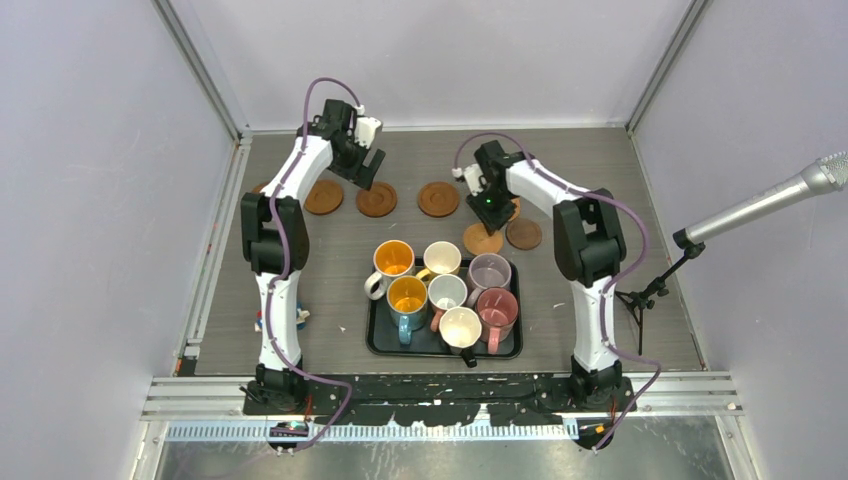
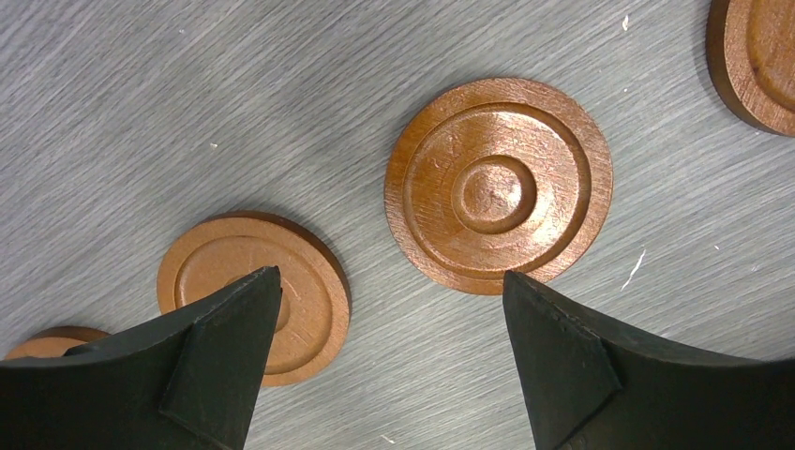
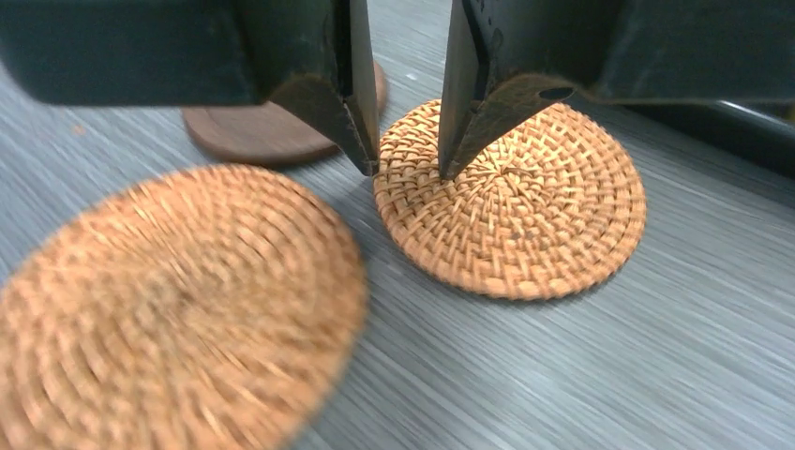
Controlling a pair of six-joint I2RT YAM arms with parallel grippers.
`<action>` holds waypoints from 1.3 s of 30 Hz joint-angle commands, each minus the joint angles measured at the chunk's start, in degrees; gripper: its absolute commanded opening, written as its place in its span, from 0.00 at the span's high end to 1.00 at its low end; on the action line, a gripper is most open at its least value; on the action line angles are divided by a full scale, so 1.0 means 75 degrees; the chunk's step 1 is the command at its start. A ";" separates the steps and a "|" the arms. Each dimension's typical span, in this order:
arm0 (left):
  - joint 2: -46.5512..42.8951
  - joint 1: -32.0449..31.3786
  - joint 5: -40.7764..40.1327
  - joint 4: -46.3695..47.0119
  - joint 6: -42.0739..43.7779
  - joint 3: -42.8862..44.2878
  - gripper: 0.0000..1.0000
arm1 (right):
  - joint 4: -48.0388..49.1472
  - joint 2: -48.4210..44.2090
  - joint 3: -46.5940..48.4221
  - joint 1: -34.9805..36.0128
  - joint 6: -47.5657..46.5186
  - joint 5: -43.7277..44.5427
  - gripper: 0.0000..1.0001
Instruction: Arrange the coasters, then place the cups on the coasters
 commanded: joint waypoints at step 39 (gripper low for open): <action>-0.0139 0.0049 0.0063 -0.0126 0.0087 0.0724 0.10 | -0.0413 0.1028 0.2382 -0.2621 -0.0284 0.2289 0.64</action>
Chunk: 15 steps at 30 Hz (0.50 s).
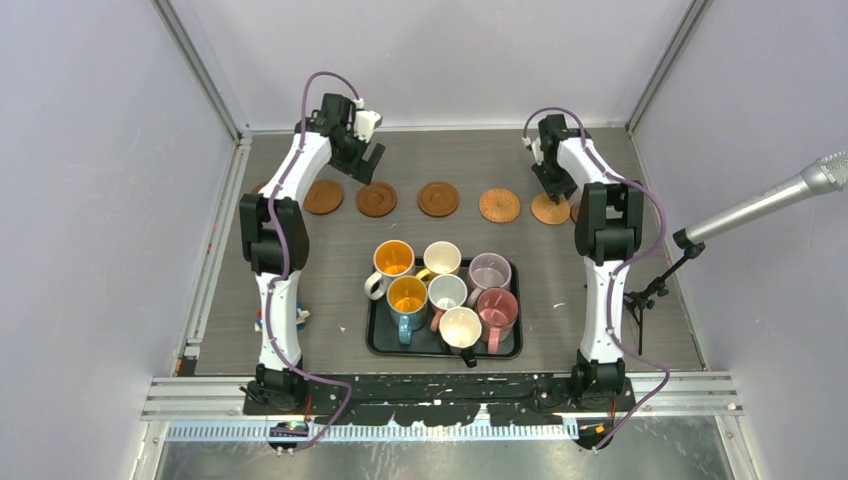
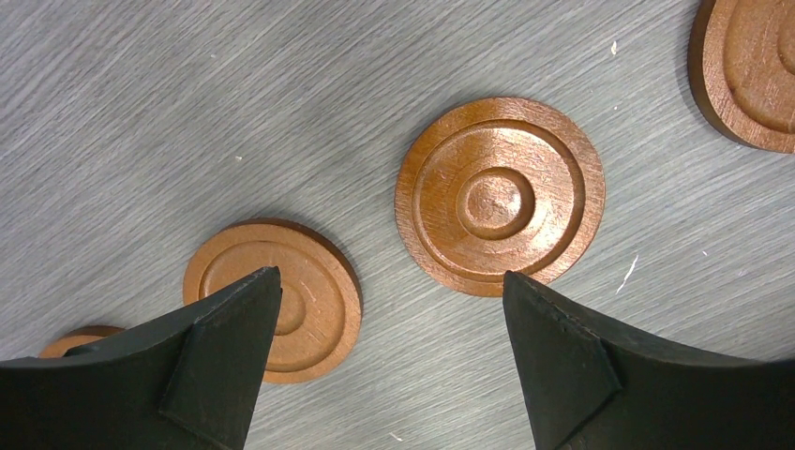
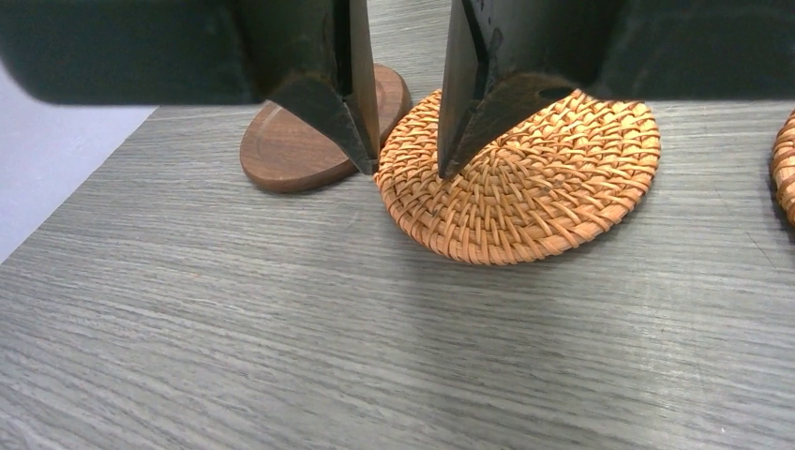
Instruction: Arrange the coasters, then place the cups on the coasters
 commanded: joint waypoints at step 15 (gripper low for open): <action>-0.0235 0.0041 0.0213 -0.0047 -0.0086 0.0321 0.10 | 0.0131 -0.1478 -0.0915 -0.0538 0.0255 0.0105 0.62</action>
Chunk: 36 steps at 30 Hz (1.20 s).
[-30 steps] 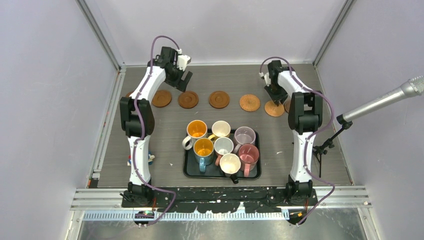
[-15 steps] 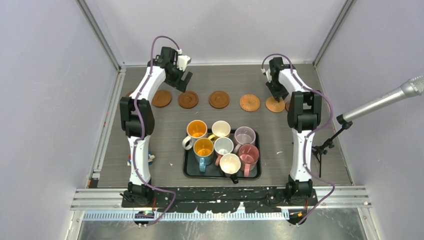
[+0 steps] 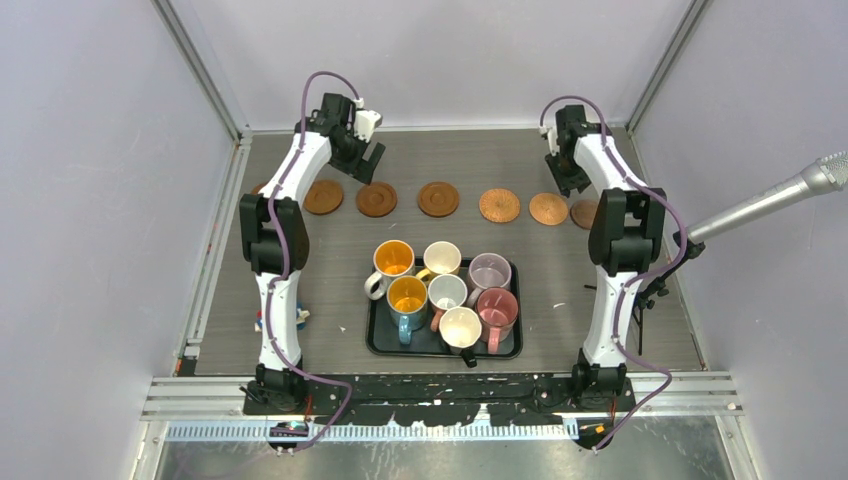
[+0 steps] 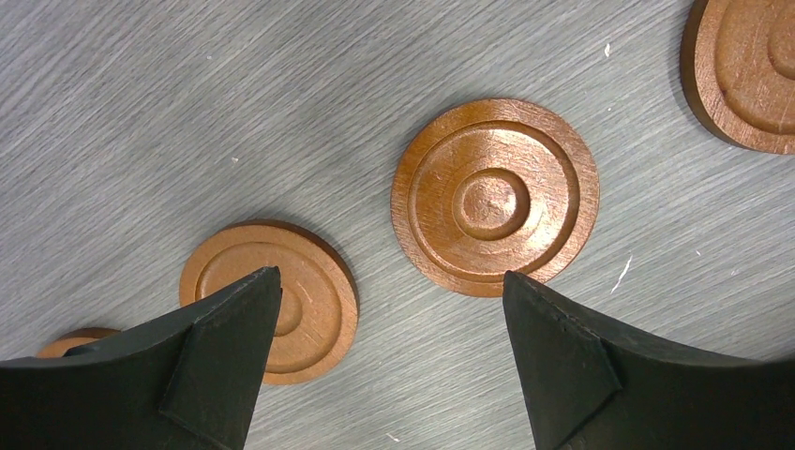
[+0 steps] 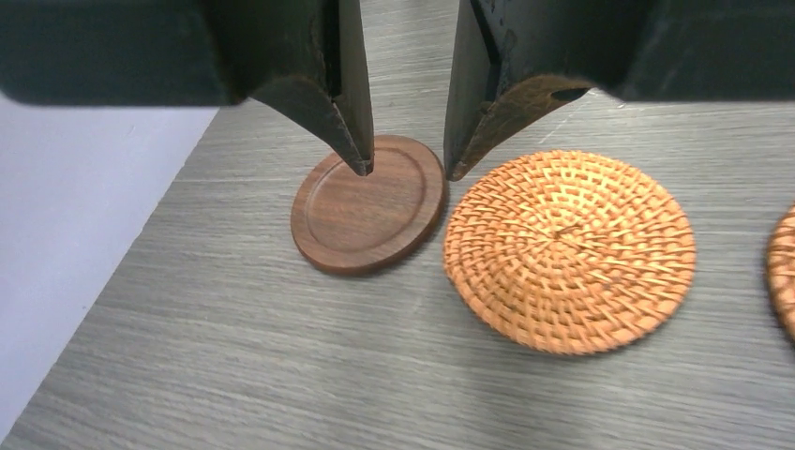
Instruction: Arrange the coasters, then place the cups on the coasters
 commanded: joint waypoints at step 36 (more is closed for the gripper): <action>-0.0434 0.0050 -0.0022 -0.0091 -0.0001 0.0008 0.10 | 0.0205 0.1242 0.0537 -0.0929 -0.0629 0.0354 0.59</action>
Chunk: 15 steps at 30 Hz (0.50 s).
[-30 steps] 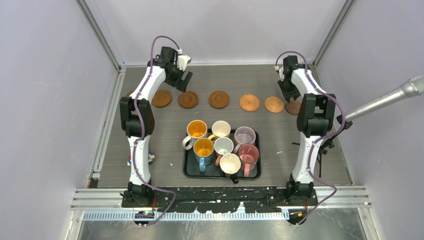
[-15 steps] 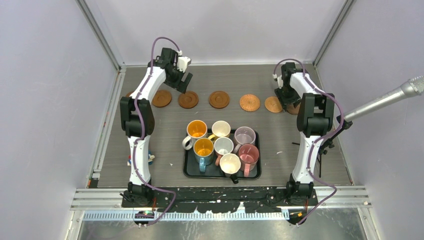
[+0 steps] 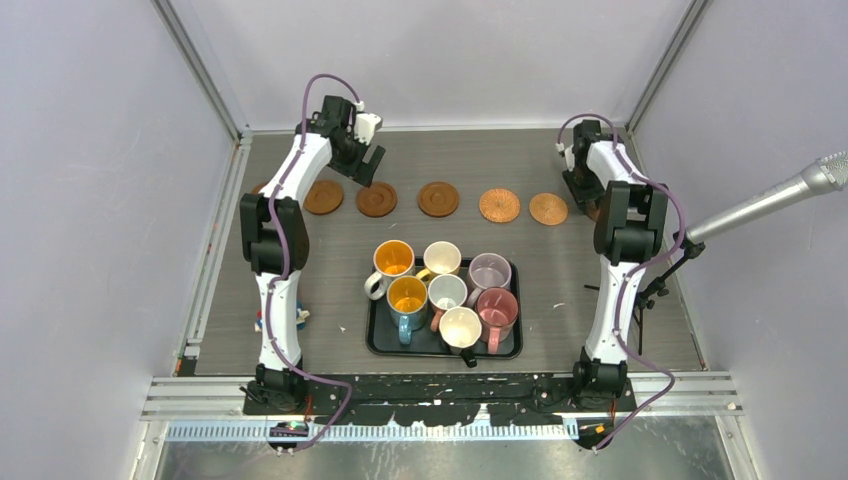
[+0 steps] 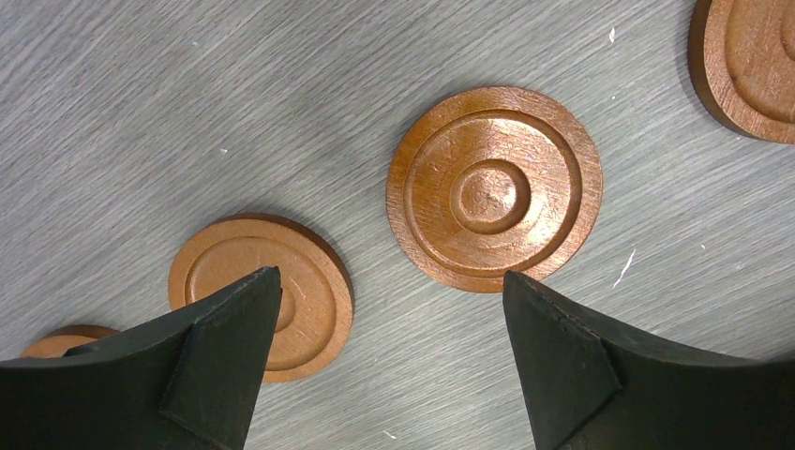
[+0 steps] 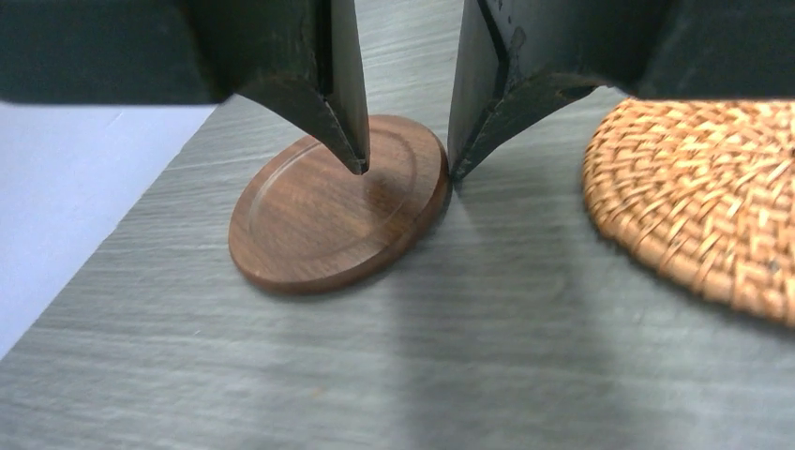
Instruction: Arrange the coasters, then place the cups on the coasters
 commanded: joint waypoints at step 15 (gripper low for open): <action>-0.0400 0.0041 -0.0009 -0.0133 -0.0040 0.0215 0.10 | 0.0223 -0.0518 0.0469 -0.0101 -0.0421 -0.0918 0.47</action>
